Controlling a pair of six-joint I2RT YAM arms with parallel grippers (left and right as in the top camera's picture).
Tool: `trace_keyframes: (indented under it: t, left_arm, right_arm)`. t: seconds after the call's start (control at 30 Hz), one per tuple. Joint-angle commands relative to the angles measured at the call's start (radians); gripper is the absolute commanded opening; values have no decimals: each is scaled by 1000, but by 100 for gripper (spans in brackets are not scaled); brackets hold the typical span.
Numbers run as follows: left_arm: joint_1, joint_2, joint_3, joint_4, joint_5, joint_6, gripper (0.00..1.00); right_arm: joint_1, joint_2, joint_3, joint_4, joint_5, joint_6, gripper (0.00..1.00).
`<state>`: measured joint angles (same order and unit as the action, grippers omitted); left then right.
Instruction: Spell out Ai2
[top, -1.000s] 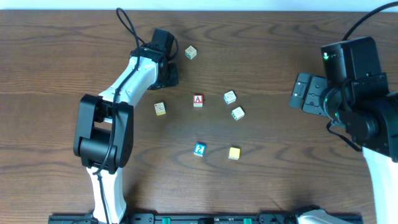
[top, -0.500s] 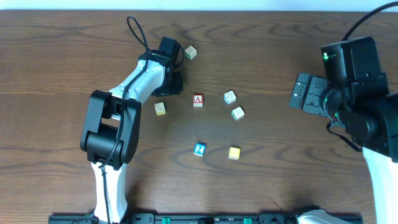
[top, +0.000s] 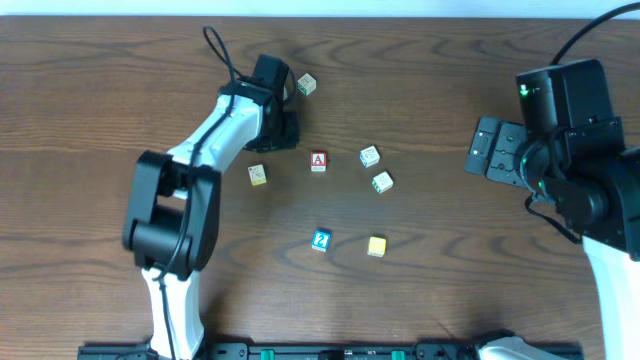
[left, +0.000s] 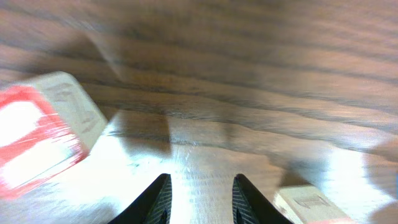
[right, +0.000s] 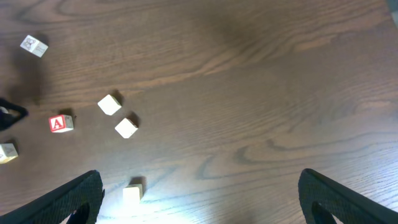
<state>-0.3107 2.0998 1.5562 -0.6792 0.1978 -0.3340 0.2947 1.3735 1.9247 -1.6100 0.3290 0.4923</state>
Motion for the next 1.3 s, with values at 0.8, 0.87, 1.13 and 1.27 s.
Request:
trace_keyframes:
  t: [0.8, 0.87, 1.13, 1.27]
  left_arm:
    - [126, -128, 34, -109, -41, 1022, 88]
    - [145, -117, 34, -109, -17, 1038, 90]
    - [152, -37, 34, -106, -17, 1058, 93]
    - [150, -14, 34, -88, -17, 1061, 95]
  right_arm:
    - [-5, -10, -5, -6, 3, 0, 99]
    - [-5, -10, -5, -6, 3, 0, 99]
    - [-5, -10, -5, -2, 3, 9, 99]
    - [-5, -10, -5, -2, 3, 8, 99]
